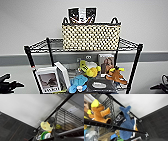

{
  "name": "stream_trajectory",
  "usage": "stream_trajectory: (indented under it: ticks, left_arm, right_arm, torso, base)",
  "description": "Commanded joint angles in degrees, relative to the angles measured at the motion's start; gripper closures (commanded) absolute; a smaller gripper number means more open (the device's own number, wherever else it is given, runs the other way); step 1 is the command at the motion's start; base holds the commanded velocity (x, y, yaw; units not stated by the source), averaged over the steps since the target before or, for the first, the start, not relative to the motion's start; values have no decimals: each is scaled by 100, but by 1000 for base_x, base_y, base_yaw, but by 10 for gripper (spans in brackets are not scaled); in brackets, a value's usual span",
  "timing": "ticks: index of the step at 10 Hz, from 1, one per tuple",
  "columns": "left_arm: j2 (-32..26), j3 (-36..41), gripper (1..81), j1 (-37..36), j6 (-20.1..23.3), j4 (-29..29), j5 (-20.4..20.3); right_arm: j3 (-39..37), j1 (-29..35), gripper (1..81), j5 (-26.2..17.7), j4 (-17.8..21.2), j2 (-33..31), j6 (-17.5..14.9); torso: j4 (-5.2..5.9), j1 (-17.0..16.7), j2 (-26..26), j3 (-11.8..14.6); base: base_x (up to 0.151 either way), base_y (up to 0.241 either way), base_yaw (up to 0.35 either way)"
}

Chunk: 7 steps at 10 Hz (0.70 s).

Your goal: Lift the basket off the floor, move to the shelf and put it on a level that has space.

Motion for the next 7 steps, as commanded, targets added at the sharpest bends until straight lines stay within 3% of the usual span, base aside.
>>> stream_trajectory:
  ticks: [1, 4, 7]
  left_arm:
    - [297, -27, 10, 548, 78, 171, -859]
    - [675, -27, 10, 1480, 78, 469, -1395]
    - [1245, -317, 10, 2307, 87, 628, -1906]
  right_arm:
    - [-417, -370, 10, 262, 323, 545, -487]
    - [-689, -1135, 10, 578, 446, 1021, -918]
    - [-778, -1706, 10, 877, 446, 1346, -1041]
  torso:
    - [0, 0, 0, 0]
    - [0, 0, -2, 2]
    - [0, 0, -2, 2]
  base:
    - [0, 0, 0]
    - [0, 0, 0]
    - [0, 0, 0]
